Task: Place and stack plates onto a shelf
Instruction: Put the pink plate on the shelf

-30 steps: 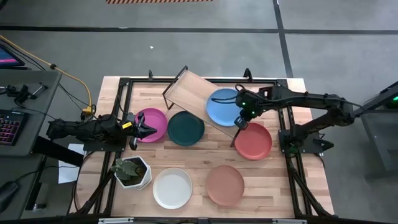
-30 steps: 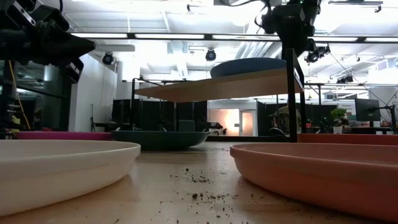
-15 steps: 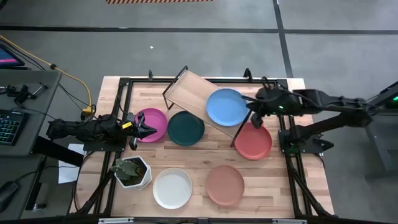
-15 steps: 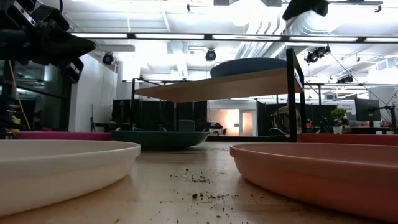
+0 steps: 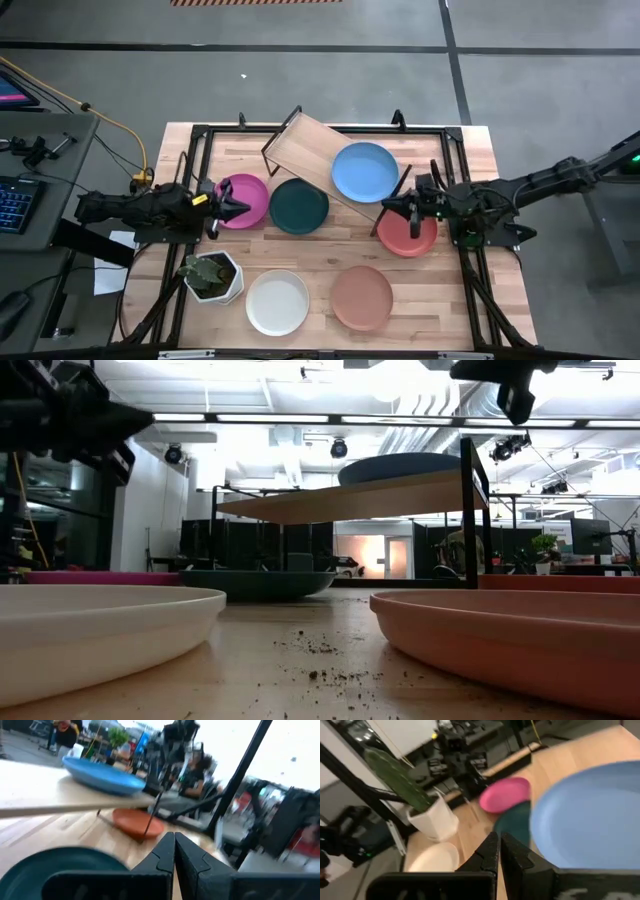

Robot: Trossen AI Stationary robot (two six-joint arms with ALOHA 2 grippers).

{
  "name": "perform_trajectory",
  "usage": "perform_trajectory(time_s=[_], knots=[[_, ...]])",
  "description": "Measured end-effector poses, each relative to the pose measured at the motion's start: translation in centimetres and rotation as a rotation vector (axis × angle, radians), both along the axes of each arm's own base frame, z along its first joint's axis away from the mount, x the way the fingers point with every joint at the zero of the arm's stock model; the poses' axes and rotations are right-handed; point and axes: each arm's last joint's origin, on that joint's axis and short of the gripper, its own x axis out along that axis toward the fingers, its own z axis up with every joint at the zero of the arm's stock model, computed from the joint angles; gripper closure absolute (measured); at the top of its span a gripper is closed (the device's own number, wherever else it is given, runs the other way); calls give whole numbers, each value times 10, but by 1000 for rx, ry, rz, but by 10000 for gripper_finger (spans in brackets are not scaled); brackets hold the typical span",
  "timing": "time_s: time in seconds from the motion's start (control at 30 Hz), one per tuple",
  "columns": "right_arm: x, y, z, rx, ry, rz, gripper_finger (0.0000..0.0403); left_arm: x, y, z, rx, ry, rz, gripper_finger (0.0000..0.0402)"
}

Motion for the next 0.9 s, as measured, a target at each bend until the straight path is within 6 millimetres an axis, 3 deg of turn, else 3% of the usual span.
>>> perform_trajectory(time_s=[0.17,0.33,0.47,0.73,0.9], knots=[[1,0,2,-6,-33,-2,403,-3,2,15,-180,-161,27,402],[1,-1,3,13,-43,-8,403,-10,12,29,-328,-352,329,401],[1,-1,3,12,-43,-11,403,-15,15,50,-364,-365,440,377],[1,-2,3,-13,-43,-53,403,-23,21,129,-287,-11,657,275],[1,-2,3,-13,-43,-53,403,-26,28,149,-297,360,810,236]])
